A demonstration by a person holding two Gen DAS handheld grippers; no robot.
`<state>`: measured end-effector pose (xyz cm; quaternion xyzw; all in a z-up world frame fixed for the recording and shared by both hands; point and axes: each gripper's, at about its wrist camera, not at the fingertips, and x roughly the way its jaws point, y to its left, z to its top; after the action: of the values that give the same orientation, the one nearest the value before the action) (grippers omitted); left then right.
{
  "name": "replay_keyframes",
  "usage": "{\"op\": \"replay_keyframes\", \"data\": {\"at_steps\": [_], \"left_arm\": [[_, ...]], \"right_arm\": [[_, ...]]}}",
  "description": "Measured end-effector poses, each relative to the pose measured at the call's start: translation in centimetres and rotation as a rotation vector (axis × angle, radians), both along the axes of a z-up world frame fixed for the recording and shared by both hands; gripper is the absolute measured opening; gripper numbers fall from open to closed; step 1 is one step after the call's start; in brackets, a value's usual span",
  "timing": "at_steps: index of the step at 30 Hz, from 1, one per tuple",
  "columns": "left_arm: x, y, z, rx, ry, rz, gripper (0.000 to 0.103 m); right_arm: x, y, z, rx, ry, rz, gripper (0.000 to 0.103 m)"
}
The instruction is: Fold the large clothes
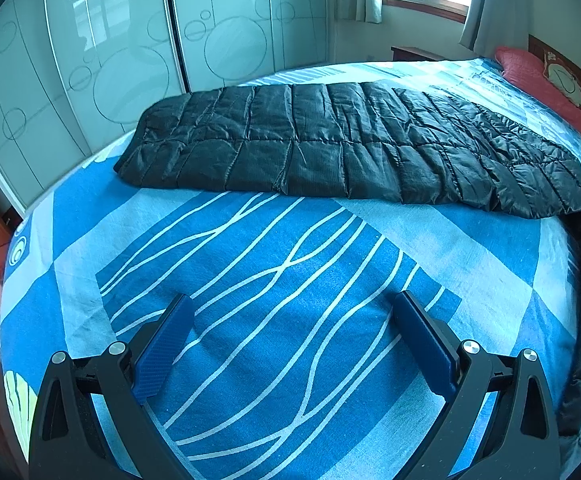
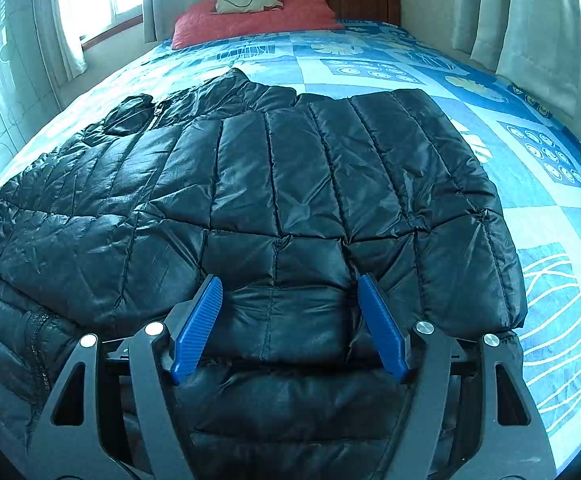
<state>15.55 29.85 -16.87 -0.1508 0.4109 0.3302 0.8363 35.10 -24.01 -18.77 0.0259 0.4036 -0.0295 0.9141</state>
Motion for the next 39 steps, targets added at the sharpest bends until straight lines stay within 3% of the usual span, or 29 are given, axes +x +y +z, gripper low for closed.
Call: {"op": "replay_keyframes", "data": {"at_steps": [6, 8, 12, 15, 21, 29, 30, 32, 34, 37, 39], "left_arm": [[-0.4, 1.3, 0.7, -0.076, -0.03, -0.008, 0.099], [-0.7, 2.2, 1.1, -0.111, -0.081, 0.008, 0.099], [-1.5, 6.2, 1.4, -0.257, -0.254, 0.122, 0.099], [-1.6, 8.5, 1.1, -0.311, -0.336, 0.185, 0.098], [-0.4, 11.5, 1.1, -0.308, -0.417, 0.228, 0.098], [-0.3, 14.9, 1.0, -0.378, -0.529, 0.262, 0.096], [-0.4, 15.0, 1.1, -0.376, -0.539, 0.267, 0.092], [-0.7, 15.1, 1.1, -0.359, -0.534, 0.287, 0.073], [-1.6, 15.5, 0.7, -0.388, -0.562, 0.292, 0.045], [-2.6, 16.2, 0.2, -0.432, -0.597, 0.319, 0.042], [-3.0, 16.4, 0.1, -0.441, -0.626, 0.311, 0.049]], "right_arm": [[-0.2, 0.0, 0.0, -0.007, -0.005, 0.0, 0.07], [-0.2, 0.1, 0.0, -0.011, -0.006, -0.001, 0.071], [-0.2, 0.2, 0.0, -0.019, -0.008, -0.001, 0.071], [-0.2, 0.3, 0.1, -0.023, -0.009, -0.002, 0.071], [-0.3, 0.3, 0.1, -0.023, -0.01, -0.001, 0.071], [-0.3, 0.2, 0.1, -0.026, -0.012, -0.002, 0.071], [-0.3, 0.2, 0.1, -0.026, -0.012, -0.001, 0.071], [-0.3, 0.2, 0.2, -0.027, -0.012, -0.001, 0.071], [-0.3, 0.2, 0.2, -0.026, -0.012, 0.0, 0.071], [-0.2, 0.2, 0.2, -0.026, -0.012, 0.0, 0.071], [-0.3, 0.2, 0.2, -0.026, -0.012, 0.0, 0.07]]}}
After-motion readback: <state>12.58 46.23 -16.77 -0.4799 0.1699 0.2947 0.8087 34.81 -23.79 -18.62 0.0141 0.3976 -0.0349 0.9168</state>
